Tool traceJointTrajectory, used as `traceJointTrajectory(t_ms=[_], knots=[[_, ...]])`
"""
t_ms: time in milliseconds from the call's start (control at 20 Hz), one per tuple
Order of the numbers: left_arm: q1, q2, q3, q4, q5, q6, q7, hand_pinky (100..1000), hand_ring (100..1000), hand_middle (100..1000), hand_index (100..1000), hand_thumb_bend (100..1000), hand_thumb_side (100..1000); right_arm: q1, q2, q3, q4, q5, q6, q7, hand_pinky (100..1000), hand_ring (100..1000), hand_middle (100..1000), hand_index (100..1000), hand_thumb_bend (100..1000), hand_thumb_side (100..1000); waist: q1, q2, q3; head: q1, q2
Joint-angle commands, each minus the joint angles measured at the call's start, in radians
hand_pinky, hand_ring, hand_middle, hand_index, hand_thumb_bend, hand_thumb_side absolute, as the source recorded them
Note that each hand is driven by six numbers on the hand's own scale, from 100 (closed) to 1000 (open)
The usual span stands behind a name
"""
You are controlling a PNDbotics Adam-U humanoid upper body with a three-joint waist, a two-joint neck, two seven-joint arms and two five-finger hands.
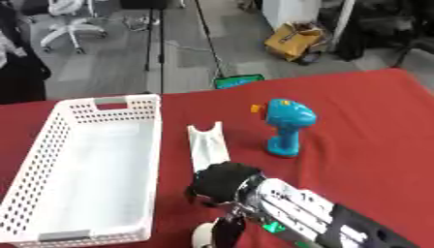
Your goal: Pick up objects on the table and place them in the box.
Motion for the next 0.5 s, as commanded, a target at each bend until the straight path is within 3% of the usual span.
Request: traceJointTrajectory(t_ms=[50, 500], knots=[[-0.013, 0.009, 0.004, -0.02, -0.004, -0.001, 0.001, 620, 658, 671, 701, 100, 821, -0.005, 0.002, -0.019, -0.038, 0.029, -0.003, -0.013, 296, 498, 612, 800, 673, 462, -0.003, -0.022, 0.0, 0.0, -0.005], [-0.009, 0.014, 0.005, -0.02, -0.007, 0.0, -0.002, 621, 658, 672, 701, 100, 822, 0.032, 0.016, -0.037, -0.084, 0.117, -0.021, -0.053, 284, 493, 594, 789, 654, 482, -0.007, -0.023, -0.008, 0.003, 0.0]])
